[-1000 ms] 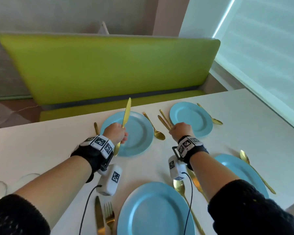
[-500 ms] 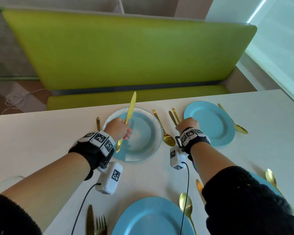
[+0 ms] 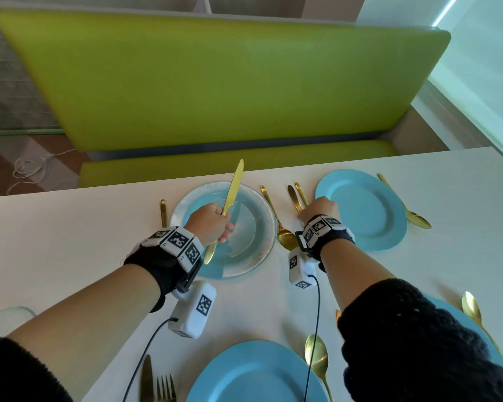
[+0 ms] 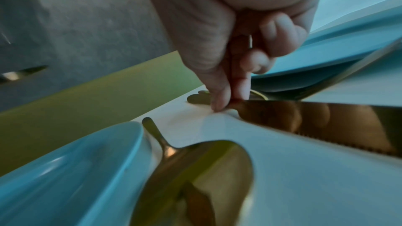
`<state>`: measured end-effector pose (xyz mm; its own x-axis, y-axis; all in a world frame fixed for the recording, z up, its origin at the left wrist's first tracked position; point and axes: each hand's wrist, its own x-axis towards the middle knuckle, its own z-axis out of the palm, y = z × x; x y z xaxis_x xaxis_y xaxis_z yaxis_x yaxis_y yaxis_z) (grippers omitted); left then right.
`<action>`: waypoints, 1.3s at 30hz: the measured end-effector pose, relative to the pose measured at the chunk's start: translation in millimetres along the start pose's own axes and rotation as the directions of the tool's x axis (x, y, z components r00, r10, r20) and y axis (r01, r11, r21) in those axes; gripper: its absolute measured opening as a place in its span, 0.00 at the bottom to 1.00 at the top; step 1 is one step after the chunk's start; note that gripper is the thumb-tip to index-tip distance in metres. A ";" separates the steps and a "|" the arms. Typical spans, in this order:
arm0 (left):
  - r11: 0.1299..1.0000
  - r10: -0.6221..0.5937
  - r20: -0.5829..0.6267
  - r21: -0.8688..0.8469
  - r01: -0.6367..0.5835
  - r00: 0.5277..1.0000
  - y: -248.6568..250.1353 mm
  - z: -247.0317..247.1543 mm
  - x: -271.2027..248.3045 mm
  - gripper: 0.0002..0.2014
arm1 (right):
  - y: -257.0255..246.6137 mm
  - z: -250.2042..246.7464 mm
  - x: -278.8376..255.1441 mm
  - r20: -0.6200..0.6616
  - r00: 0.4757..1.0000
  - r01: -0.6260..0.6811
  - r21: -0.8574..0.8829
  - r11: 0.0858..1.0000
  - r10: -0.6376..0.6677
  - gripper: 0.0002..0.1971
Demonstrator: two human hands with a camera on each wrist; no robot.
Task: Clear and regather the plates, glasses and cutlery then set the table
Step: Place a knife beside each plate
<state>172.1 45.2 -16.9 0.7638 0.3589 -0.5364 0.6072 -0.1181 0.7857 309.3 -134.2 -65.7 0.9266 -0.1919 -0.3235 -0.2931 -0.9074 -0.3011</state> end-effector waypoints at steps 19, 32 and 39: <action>0.991 -0.001 -0.035 0.131 0.006 0.999 -16.5 -7.6 -24.6 0.12 | -19.8 -26.7 -54.0 0.015 0.953 0.302 -0.080 0.950 -0.302 0.17; 0.855 0.126 0.144 0.487 -0.181 0.982 -48.0 -78.1 -87.0 0.22 | -52.6 8.7 -255.4 0.249 0.626 0.780 -0.198 0.594 -0.739 0.14; 0.742 0.186 0.274 0.591 -0.318 0.943 -73.1 -134.7 -120.8 0.26 | -78.2 37.2 -320.5 0.247 0.702 0.710 -0.174 0.682 -0.668 0.13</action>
<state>5.9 135.2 32.0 0.8937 0.0626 -0.4443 0.3364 -0.7486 0.5713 26.5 12.1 28.2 0.7880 0.5635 -0.2482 0.4989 -0.8205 -0.2790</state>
